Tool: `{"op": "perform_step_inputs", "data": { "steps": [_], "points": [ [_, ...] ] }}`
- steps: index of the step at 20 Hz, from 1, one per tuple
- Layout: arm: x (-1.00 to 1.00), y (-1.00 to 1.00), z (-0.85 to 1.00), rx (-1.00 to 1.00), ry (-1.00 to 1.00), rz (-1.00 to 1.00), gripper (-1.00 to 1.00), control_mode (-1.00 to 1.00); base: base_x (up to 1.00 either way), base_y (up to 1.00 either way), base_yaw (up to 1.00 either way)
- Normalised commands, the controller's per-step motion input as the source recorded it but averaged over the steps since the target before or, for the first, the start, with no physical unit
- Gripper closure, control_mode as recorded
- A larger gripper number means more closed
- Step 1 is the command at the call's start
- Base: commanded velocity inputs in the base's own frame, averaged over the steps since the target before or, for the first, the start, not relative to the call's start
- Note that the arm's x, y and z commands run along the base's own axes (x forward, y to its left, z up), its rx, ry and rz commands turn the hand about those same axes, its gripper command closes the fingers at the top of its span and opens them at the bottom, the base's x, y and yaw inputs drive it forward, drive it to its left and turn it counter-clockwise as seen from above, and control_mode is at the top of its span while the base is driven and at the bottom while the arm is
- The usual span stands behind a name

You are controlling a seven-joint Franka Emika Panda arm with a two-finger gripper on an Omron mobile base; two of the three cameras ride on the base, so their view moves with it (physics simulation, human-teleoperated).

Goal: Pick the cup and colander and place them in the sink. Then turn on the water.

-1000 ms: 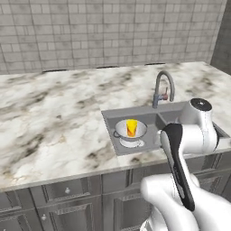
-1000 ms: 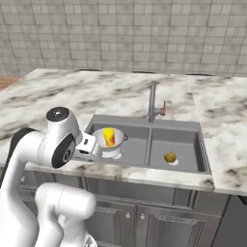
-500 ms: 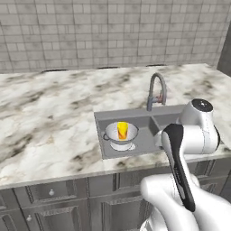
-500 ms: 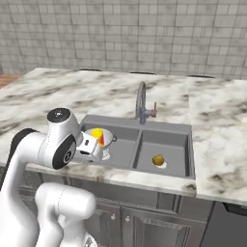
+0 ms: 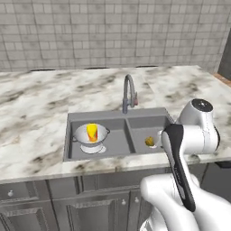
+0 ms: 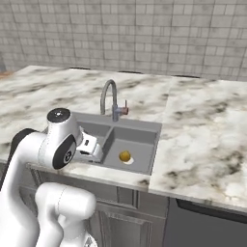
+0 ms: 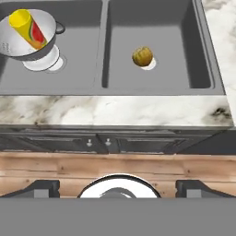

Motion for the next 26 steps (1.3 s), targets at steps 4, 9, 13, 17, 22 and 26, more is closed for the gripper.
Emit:
{"op": "perform_step_inputs", "data": {
  "steps": [4, 9, 13, 17, 22, 26],
  "points": [
    [0.00, 0.00, 0.00, 0.00, 0.00, 0.00, -1.00, 1.00, 0.19, -0.63, 0.12],
    [0.00, 0.00, 0.00, 0.00, 0.00, 0.00, -1.00, 1.00, 0.53, -0.33, 0.14],
    [0.00, 0.00, 0.00, 0.00, 0.00, 0.00, -1.00, 1.00, 0.81, -0.10, 0.04],
    [0.00, 0.00, 0.00, 0.00, 0.00, 0.00, -1.00, 1.00, 0.64, -0.20, 0.02],
    [0.09, -0.03, 0.00, 0.00, 0.01, 0.00, -1.00, -1.00, 0.06, -0.12, 0.00],
    [0.00, 0.00, 0.00, 0.00, 0.00, 0.00, -1.00, -1.00, 0.00, 0.00, 0.00]
  ]
}}
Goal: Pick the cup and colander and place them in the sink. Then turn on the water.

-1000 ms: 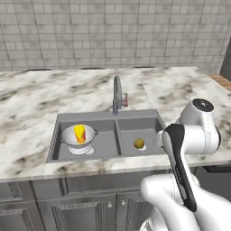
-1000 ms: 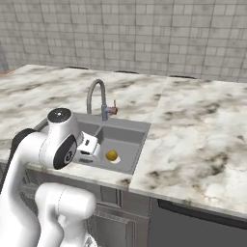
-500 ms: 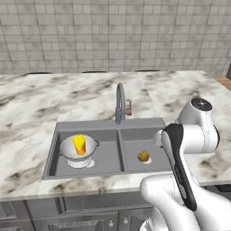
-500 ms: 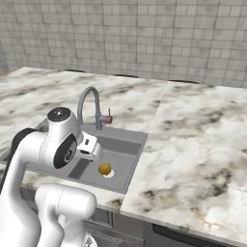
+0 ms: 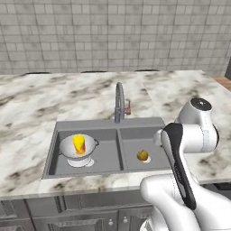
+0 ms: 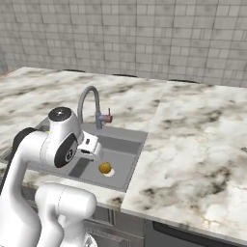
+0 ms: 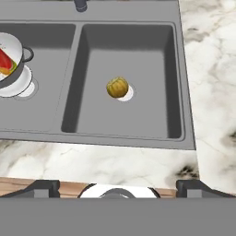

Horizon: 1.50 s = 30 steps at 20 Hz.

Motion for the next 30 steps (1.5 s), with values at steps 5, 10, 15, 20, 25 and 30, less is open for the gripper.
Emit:
{"op": "perform_step_inputs", "data": {
  "steps": [5, 10, 15, 20, 25, 30],
  "points": [
    [0.00, 0.00, 0.00, 0.00, 0.00, 0.00, -1.00, -1.00, 0.00, 0.00, 0.00],
    [0.00, 0.00, 0.00, 0.00, 0.00, 0.00, -1.00, -1.00, 0.00, 0.00, 0.00],
    [0.01, -0.01, 0.00, 0.00, -0.05, 0.00, -1.00, -1.00, 0.00, 0.00, 0.00],
    [0.00, -0.01, 0.15, 0.00, -0.21, 0.00, -1.00, -1.00, 0.00, 0.00, 0.00],
    [0.05, 0.00, 0.17, 0.00, -0.21, 0.02, -1.00, -1.00, 0.00, 0.00, 0.00],
    [0.43, 0.00, 0.00, 0.00, -0.18, 0.00, -1.00, -1.00, 0.00, 0.00, 0.00]
  ]
}}
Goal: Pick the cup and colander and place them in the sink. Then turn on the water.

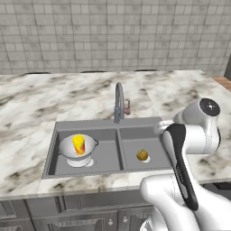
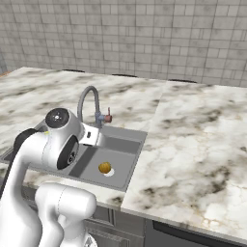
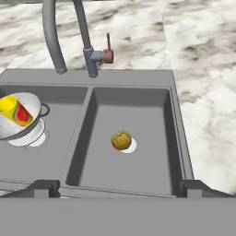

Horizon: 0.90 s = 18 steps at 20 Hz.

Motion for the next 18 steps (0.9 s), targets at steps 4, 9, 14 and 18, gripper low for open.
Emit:
{"op": "perform_step_inputs", "data": {
  "steps": [4, 9, 14, 18],
  "points": [
    [0.44, 0.00, -0.01, 0.00, -0.23, 0.06, -1.00, -1.00, 0.00, 0.00, 0.00],
    [0.22, 0.00, 0.03, 0.00, -0.10, 0.14, -1.00, -1.00, 0.00, 0.00, 0.00],
    [0.00, -0.19, 0.00, 0.00, -0.06, 0.16, -1.00, -1.00, 0.00, 0.00, 0.00],
    [0.00, -0.11, 0.00, 0.00, -0.08, 0.15, -1.00, -1.00, 0.00, 0.00, 0.00]
  ]
}}
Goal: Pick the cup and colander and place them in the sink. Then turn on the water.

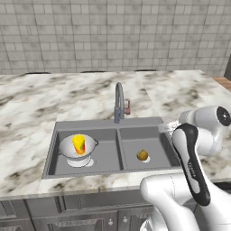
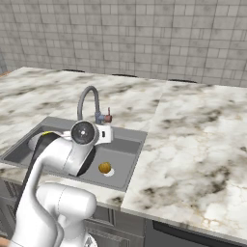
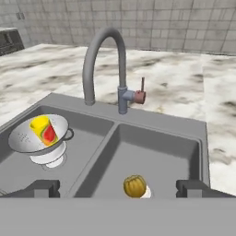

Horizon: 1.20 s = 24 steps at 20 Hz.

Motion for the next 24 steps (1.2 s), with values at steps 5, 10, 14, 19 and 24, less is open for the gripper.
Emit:
{"op": "perform_step_inputs", "data": {
  "steps": [5, 10, 14, 19, 24],
  "points": [
    [0.06, -0.02, 0.00, 0.00, -0.09, 0.05, -1.00, -1.00, 0.00, 0.00, 0.00],
    [0.22, 0.00, 0.00, 0.00, -0.12, 0.00, -1.00, -1.00, 0.00, 0.00, 0.00],
    [0.24, 0.00, 0.00, 0.02, -0.13, 0.00, -1.00, -1.00, 0.00, 0.00, 0.00],
    [0.29, 0.00, 0.00, 0.08, -0.14, 0.02, -1.00, -1.00, 0.00, 0.00, 0.00],
    [0.14, 0.00, 0.01, 0.14, -0.12, 0.09, -1.00, -1.00, 0.00, 0.00, 0.00]
  ]
}}
